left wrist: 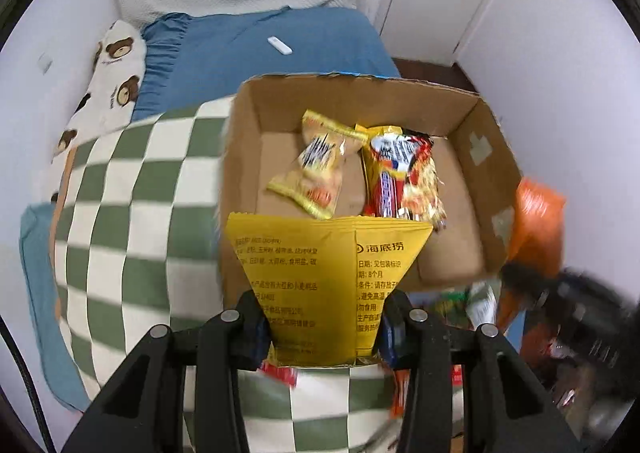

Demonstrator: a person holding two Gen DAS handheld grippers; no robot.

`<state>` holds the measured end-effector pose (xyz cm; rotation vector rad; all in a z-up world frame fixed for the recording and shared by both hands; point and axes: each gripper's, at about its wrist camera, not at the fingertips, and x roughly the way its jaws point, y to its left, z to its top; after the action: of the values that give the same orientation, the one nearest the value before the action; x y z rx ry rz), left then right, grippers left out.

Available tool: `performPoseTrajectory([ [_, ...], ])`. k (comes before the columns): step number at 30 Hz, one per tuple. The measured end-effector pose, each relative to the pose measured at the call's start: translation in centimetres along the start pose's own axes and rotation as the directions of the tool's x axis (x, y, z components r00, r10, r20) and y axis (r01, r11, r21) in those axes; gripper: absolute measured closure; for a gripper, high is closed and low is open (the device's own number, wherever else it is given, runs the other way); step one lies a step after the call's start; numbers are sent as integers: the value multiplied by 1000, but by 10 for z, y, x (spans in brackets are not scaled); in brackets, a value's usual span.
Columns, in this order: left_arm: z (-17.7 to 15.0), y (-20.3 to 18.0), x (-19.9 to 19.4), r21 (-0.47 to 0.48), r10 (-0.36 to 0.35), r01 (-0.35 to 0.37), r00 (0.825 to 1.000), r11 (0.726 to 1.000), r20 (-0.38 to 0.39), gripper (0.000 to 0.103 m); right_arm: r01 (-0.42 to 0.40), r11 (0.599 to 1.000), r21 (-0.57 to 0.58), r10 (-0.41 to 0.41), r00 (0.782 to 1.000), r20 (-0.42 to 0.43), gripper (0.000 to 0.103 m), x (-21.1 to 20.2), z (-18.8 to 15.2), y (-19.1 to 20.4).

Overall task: Organize snacks
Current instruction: 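Carry both packets into the box and open both grippers, then withdraw both tools from the box toward the remaining snacks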

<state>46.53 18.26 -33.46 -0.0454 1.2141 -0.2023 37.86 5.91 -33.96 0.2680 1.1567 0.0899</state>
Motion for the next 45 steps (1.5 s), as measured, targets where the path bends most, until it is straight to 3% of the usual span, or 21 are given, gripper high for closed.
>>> performPoseTrajectory([
  [5,52,-3,49,-5,53,-53,995,999,-80,63,95,995,11,-95,995,-25,52,34,78,-29],
  [10,80,5,92,-23,88,-92,986,995,-143,63,151,988,21,-147,981,-123,50,86,132,-49],
  [12,88,10,103,-42,86,-94,985,995,-153,52,171,985,34,-164,975,-152,44,100,136,-56],
  [14,95,13,111,-52,94,-103,983,993,-155,10,183,982,39,-173,968,-181,21,112,143,-62],
  [15,98,14,113,-62,93,-104,984,993,-150,6,195,980,35,-186,966,-180,10,115,145,-63],
  [23,104,8,111,-56,97,-105,988,993,-124,5,201,980,5,-196,963,-185,7,127,138,-59],
  [33,65,6,102,-53,100,-107,988,993,-116,5,198,980,-18,-198,963,-181,7,118,101,-53],
  [39,41,7,76,-61,101,-104,994,993,-49,5,185,982,-47,-189,972,-136,7,92,76,-42],
  [45,18,0,27,-45,100,-97,993,994,66,5,187,977,-100,-192,980,-51,7,49,57,-24],
])
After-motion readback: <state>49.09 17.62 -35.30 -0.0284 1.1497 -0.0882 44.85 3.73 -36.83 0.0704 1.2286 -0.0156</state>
